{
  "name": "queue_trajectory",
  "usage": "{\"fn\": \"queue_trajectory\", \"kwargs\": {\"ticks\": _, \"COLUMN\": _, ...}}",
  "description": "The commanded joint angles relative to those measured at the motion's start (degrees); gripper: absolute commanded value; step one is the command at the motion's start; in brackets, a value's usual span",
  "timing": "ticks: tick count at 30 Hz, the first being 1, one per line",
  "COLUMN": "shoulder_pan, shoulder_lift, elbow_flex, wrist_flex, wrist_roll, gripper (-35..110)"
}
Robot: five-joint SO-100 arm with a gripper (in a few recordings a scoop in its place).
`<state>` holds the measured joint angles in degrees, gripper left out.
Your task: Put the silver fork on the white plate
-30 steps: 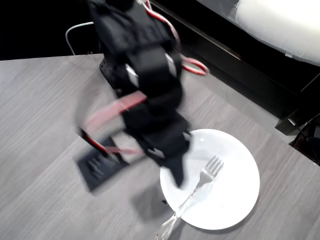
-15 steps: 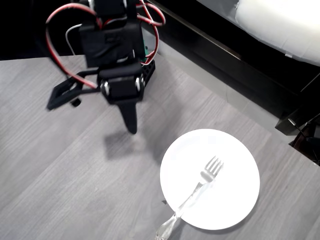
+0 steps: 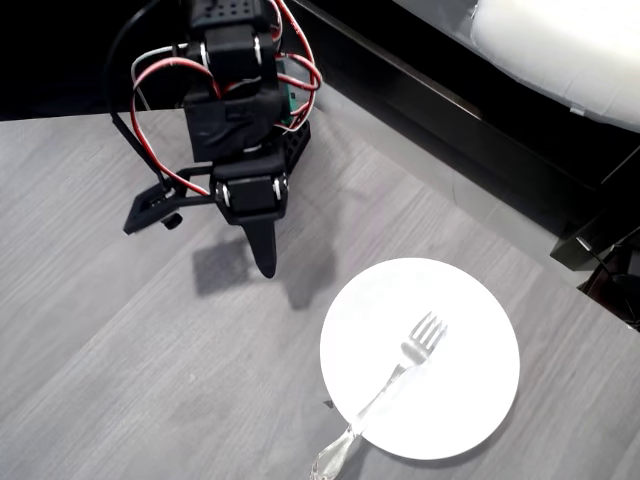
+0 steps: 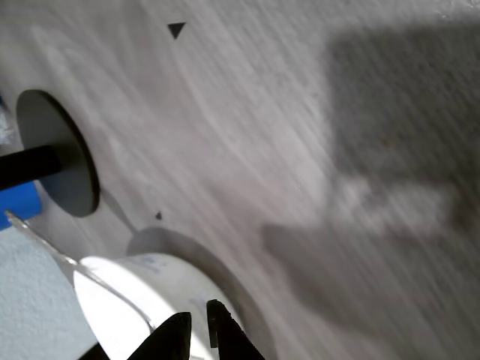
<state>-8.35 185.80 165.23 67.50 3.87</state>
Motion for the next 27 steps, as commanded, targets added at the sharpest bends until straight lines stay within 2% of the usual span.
{"fn": "queue_trajectory", "kwargs": {"ticks": 1, "shoulder_pan": 0.2, "shoulder_lift": 3.8, "elbow_flex": 3.3, "wrist_flex": 0.2, "wrist_roll": -1.0, "gripper": 0}}
{"fn": "queue_trajectory", "kwargs": {"ticks": 7, "shoulder_pan": -0.2, "shoulder_lift": 3.9, "elbow_flex": 8.3, "wrist_flex": -0.4, "wrist_roll": -0.7, "gripper": 0}}
{"fn": "queue_trajectory", "kwargs": {"ticks": 27, "shoulder_pan": -0.4, "shoulder_lift": 3.9, "elbow_flex": 8.4, "wrist_flex": 2.4, "wrist_roll": -0.2, "gripper": 0}}
